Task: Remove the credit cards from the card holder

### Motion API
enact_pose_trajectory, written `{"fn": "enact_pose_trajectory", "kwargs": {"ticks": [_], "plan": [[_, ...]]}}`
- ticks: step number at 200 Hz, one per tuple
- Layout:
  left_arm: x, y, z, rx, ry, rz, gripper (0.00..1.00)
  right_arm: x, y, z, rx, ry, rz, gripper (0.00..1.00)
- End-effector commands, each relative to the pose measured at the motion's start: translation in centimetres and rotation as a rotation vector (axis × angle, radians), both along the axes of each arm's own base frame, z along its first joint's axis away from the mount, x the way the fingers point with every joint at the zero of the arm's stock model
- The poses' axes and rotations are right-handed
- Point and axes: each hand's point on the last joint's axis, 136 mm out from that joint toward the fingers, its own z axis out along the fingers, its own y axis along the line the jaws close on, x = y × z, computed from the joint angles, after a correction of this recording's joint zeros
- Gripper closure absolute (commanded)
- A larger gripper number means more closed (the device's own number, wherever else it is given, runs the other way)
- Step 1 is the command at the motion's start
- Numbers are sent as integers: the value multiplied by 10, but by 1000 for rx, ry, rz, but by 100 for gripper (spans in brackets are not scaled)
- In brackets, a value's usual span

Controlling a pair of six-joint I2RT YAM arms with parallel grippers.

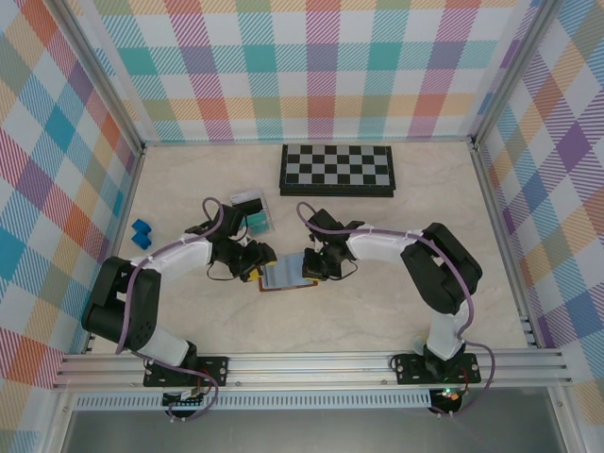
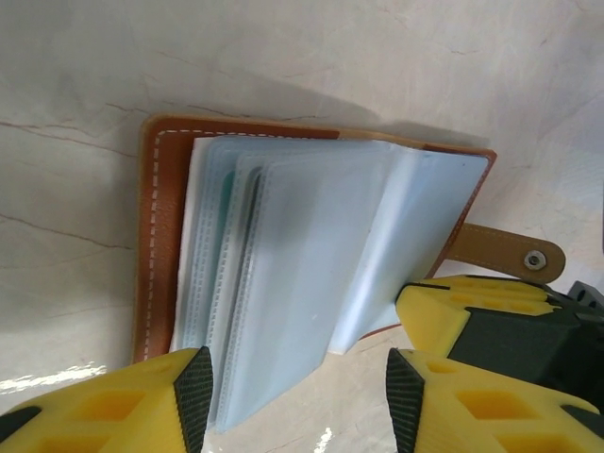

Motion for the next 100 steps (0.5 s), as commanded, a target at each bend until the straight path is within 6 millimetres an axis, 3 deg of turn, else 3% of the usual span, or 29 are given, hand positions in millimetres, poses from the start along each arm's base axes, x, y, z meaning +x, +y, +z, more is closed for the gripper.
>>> {"fn": "enact_pose_trajectory", "kwargs": {"ticks": [1, 100], "plan": [[-1, -6, -2, -43, 10, -31, 49, -4, -4, -8, -31, 33, 15, 90], [-5, -4, -21, -15, 64, -31, 49, -10, -5, -17, -39, 73, 18, 90]]}}
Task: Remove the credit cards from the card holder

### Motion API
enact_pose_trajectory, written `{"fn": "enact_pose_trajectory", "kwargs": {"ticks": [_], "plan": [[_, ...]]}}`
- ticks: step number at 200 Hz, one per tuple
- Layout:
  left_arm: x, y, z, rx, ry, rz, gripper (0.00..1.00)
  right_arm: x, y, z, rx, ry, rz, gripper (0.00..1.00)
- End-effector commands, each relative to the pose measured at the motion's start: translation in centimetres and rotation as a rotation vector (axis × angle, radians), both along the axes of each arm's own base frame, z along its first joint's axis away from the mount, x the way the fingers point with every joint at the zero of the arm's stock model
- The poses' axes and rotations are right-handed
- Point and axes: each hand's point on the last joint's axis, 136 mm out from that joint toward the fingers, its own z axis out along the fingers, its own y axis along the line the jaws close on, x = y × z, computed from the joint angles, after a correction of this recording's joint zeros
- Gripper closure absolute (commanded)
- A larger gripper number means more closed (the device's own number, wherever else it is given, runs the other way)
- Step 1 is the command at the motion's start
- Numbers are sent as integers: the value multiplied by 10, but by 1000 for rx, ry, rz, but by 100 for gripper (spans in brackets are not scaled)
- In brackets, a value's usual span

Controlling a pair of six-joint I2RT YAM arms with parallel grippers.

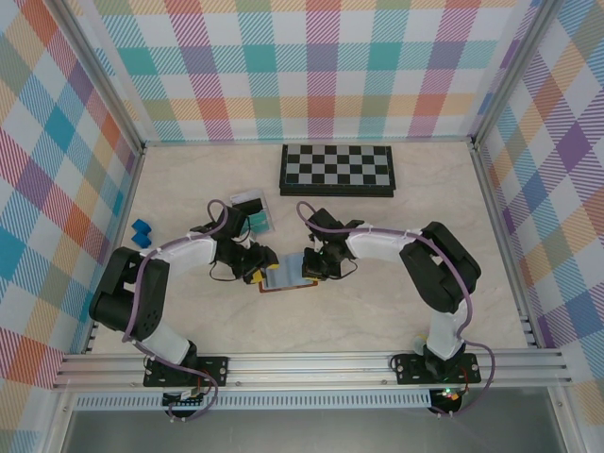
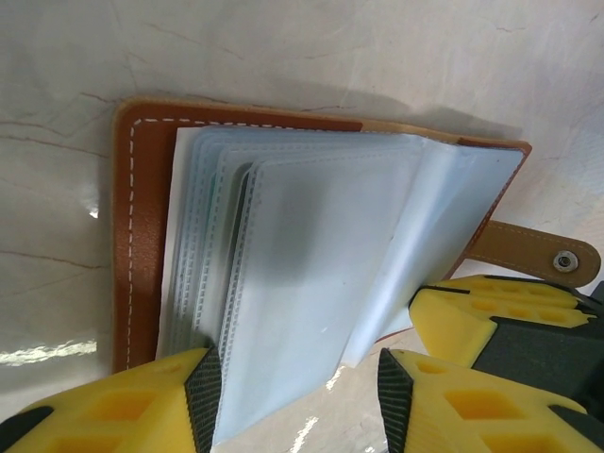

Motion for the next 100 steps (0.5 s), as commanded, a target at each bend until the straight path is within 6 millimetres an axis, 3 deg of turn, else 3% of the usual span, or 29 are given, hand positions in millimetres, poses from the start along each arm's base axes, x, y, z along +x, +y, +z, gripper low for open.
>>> {"fn": "enact_pose_trajectory", "kwargs": {"ticks": [1, 56, 100], "plan": [[-2, 2, -6, 4, 10, -9, 49, -8, -8, -17, -52, 52, 12, 90], [-6, -8, -11, -39, 19, -7, 48, -10, -9, -22, -58, 68, 14, 90], [-4, -18, -3, -81, 8, -30, 49, -12, -10, -23, -62, 72, 17, 90]]}}
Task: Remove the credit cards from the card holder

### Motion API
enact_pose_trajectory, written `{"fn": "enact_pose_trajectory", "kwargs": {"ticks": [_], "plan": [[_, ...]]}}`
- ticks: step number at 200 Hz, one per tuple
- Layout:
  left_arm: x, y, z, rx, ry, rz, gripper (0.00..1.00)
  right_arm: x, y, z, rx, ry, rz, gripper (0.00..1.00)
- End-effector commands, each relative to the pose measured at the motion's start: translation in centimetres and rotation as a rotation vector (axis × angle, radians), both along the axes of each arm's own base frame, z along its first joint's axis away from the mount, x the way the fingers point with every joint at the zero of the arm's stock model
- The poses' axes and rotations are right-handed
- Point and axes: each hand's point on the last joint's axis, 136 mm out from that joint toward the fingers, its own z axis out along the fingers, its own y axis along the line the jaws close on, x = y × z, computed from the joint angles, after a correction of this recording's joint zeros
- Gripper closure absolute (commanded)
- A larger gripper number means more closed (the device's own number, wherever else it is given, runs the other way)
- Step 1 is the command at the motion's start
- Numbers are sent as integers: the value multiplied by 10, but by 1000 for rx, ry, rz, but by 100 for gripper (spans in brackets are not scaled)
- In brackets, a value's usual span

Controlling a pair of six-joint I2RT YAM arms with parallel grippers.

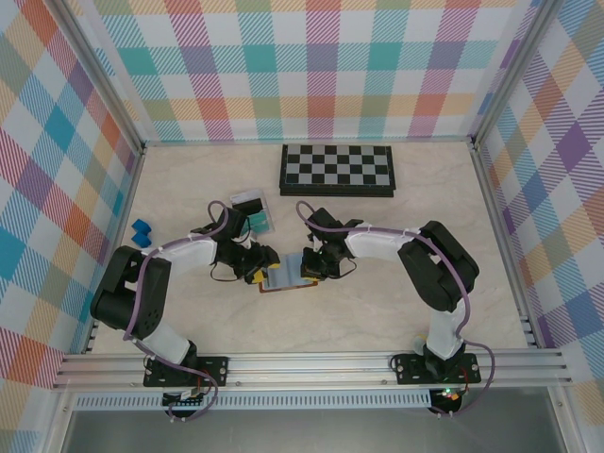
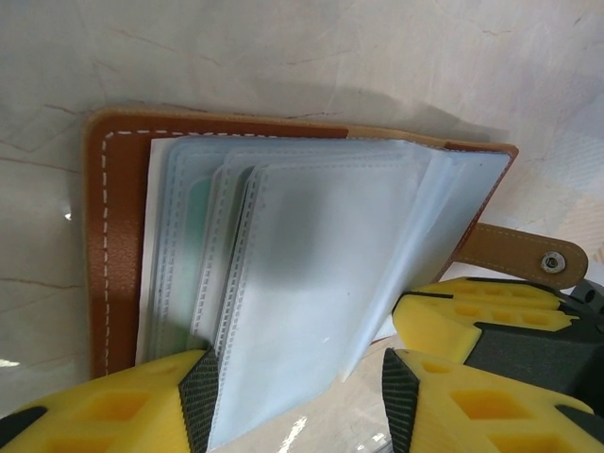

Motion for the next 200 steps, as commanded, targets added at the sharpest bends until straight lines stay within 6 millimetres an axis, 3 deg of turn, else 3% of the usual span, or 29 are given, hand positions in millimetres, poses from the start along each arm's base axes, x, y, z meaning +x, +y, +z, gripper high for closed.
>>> {"fn": "enact_pose_trajectory", "kwargs": {"ticks": [1, 79, 133, 200], "plan": [[-6, -12, -1, -41, 17, -30, 49, -11, -13, -22, -74, 57, 12, 90], [3, -27, 23, -104, -73, -70, 49, -11, -12, -24, -72, 61, 15, 90], [7, -34, 40, -145, -122, -75, 56, -11, -13, -23, -71, 60, 14, 90], [10, -55, 43, -199, -130, -86, 56, -4, -10, -4, -39, 1, 3, 91]]}}
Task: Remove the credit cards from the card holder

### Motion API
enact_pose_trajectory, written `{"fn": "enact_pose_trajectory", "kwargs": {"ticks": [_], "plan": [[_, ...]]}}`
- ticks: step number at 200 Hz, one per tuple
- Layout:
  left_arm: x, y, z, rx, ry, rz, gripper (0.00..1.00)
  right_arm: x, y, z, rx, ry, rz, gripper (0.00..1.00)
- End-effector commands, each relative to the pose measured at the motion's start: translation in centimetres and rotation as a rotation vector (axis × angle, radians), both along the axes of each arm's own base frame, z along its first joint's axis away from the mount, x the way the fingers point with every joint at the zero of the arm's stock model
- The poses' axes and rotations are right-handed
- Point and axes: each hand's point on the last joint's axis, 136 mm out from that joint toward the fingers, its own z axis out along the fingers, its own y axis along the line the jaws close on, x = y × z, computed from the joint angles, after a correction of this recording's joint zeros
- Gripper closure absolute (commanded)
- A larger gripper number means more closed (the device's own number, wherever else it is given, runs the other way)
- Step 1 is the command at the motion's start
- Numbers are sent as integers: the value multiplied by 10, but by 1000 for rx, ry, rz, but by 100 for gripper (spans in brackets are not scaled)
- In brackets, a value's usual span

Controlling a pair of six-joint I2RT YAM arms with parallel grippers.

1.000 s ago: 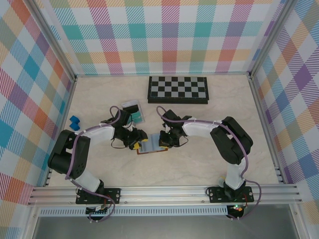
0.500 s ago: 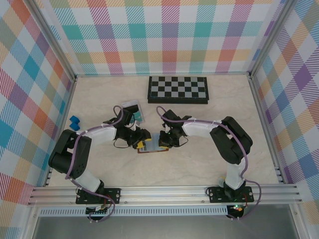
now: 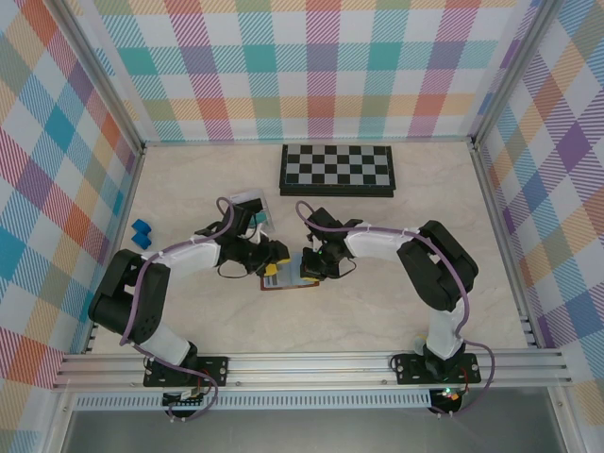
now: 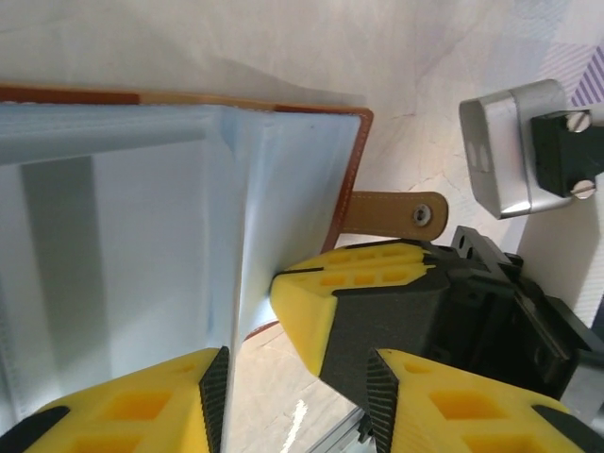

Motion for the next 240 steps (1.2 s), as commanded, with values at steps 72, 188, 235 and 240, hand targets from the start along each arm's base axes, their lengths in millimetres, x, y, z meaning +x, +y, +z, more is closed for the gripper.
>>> {"fn": "enact_pose_trajectory", "kwargs": {"ticks": [72, 188, 235, 240], "plan": [[13, -47, -3, -35, -19, -21, 59, 2, -40, 42, -43, -157, -135, 90], [13, -35, -27, 76, 10, 50, 82, 8, -7, 31, 3, -85, -39, 95], [8, 24, -7, 357, -43, 115, 78, 10, -17, 6, -108, -60, -35, 95], [7, 30, -5, 374, -44, 127, 76, 10, -18, 4, -119, -57, -33, 95]]}}
